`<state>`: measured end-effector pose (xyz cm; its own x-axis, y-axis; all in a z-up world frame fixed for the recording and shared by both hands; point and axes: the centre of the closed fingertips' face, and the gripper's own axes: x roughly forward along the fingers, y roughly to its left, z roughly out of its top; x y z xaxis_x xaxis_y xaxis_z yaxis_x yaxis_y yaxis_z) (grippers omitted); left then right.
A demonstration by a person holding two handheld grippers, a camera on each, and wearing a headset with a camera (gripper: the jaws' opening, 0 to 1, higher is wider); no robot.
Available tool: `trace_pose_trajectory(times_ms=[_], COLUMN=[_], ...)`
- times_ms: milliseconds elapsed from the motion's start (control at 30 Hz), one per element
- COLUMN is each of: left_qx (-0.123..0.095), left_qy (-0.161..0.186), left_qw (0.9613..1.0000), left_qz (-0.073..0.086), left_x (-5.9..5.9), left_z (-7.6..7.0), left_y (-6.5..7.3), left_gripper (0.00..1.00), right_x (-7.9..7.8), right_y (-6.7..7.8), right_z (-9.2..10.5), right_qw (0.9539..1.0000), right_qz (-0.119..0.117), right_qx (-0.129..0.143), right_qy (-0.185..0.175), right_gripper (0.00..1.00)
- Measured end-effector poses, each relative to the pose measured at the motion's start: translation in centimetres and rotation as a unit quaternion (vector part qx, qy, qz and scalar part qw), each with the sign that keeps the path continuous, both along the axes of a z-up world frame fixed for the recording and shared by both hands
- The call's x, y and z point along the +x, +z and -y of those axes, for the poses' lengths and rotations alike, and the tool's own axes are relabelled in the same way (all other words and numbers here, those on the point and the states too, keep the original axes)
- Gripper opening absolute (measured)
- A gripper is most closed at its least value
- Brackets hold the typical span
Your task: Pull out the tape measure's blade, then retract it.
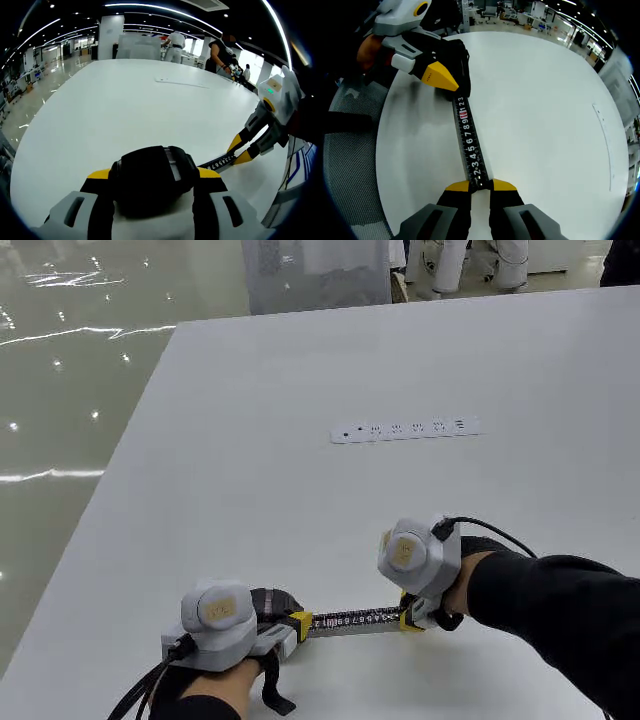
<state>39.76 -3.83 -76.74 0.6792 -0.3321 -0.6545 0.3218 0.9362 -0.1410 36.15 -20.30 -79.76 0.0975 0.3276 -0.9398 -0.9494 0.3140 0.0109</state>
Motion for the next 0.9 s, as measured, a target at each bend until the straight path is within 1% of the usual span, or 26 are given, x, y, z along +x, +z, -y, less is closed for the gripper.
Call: trace_pose_trajectory(times_ms=[67,167,367,667,767,900], left_qx=[-0.006,-0.008,-0.014,-0.023,-0.026,-0.033], left_qy=[0.001,0.0,0.0,-0.002,-0.007,-0.012], left_qw=[1.0,1.0,0.9999,0.9997,0.9996,0.9994], left_qz=[-0.003,-0.005,-0.007,-0.007,-0.008,-0.008], left_x=[0.0,0.0,0.0,-0.1,-0.1,-0.2], left_z=[0.0,0.0,0.1,0.1,0.2,0.2], left_y=[0.0,0.0,-0.2,-0.1,-0.1,-0.1], left_gripper=[0.59,0.59,0.59,0.59,0.59,0.59], right_x=[0.0,0.0,0.0,-0.2,-0.2,-0.2], right_y=[0.0,0.0,-0.1,0.1,0.2,0.1], right_z=[-0.2,-0.6,-1.3,-2.0,-2.2,-2.3], right_qw=[1.0,0.9999,0.9999,0.9992,0.9991,0.9988], right_qz=[0.001,0.002,0.003,0.007,0.007,0.012], right_qx=[0.006,0.011,0.013,0.03,0.036,0.041], right_qy=[-0.002,-0.001,0.007,0.024,0.023,0.025], right_gripper=[0.08,0.08,0.08,0.08,0.08,0.08])
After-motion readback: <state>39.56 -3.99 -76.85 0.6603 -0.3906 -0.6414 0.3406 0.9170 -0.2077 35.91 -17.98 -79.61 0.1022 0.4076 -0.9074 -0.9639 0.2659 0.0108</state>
